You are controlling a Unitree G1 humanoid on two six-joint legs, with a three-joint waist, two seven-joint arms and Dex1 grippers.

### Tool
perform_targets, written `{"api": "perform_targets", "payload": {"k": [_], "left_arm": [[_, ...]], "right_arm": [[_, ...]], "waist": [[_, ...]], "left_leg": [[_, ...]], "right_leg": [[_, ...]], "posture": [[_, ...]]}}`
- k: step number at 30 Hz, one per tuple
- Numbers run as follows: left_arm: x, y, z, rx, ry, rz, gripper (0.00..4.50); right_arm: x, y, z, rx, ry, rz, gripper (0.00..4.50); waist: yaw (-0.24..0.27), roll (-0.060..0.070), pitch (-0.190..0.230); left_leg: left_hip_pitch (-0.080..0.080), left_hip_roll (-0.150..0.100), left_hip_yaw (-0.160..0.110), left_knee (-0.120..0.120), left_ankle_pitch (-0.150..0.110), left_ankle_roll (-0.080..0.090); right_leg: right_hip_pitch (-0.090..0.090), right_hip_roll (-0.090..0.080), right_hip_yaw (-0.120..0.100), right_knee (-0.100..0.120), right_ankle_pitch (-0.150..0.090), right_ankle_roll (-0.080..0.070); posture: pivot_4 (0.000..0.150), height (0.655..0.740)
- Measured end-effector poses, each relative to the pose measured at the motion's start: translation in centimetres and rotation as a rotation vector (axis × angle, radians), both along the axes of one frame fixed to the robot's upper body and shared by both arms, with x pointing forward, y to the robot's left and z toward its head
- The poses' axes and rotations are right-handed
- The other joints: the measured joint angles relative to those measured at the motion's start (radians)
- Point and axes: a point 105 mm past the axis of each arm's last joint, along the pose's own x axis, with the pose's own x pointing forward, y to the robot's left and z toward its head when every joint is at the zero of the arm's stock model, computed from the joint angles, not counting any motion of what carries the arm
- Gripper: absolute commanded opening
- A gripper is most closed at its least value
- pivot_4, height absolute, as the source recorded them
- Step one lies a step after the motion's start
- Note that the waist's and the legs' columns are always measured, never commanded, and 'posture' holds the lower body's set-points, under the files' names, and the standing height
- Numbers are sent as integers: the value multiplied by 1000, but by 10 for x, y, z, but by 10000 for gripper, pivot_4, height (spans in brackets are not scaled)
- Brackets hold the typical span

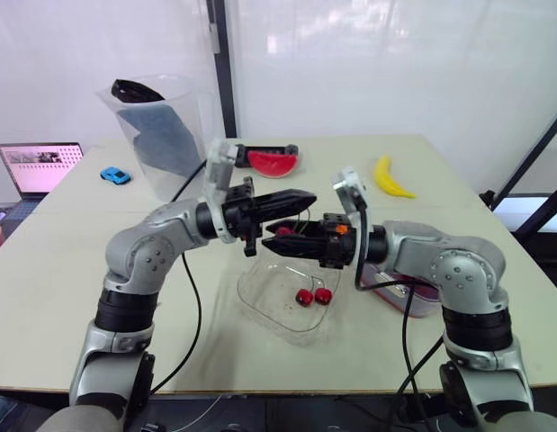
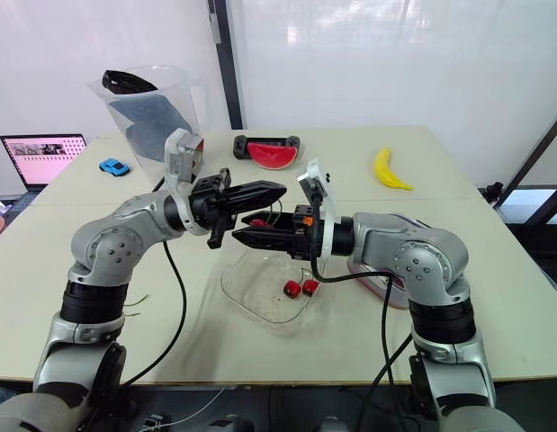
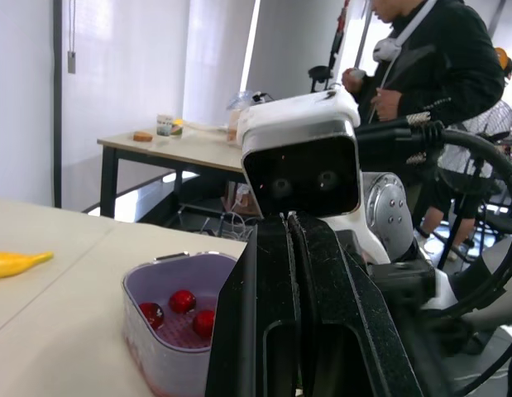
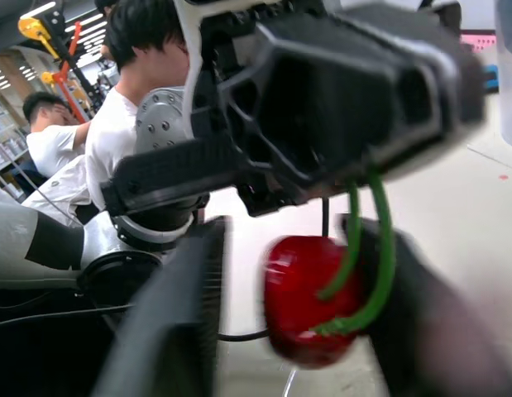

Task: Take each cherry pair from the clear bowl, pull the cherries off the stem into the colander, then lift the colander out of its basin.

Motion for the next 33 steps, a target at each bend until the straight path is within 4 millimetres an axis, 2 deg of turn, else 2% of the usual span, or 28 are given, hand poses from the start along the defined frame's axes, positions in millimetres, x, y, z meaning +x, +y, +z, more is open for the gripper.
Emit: {"api": "perform_targets", "payload": {"k": [8,19,33], "left_arm": [[1,0,-1,2,3,2,0],[2,-1,1,2,-5,4,0],[2,-1,-1,4,-2,8,0]], "right_arm": [[2,-1,-2,-6,5,-18,16413],[5,-2,-17,-65,25,-48,16413],[7,-5,-6,0,1,-61,16413]], "waist": [[0,0,0],[0,0,0],[0,0,0]], "left_leg": [[0,0,0,0,0,1],[0,0,0,0,-2,3],[0,0,0,0,-2,3]], "right_leg": [[0,0,0,0,0,0],[0,0,0,0,0,0],[0,0,0,0,0,0]], "posture": [[1500,7400],[1500,7400],[1500,7400]]}}
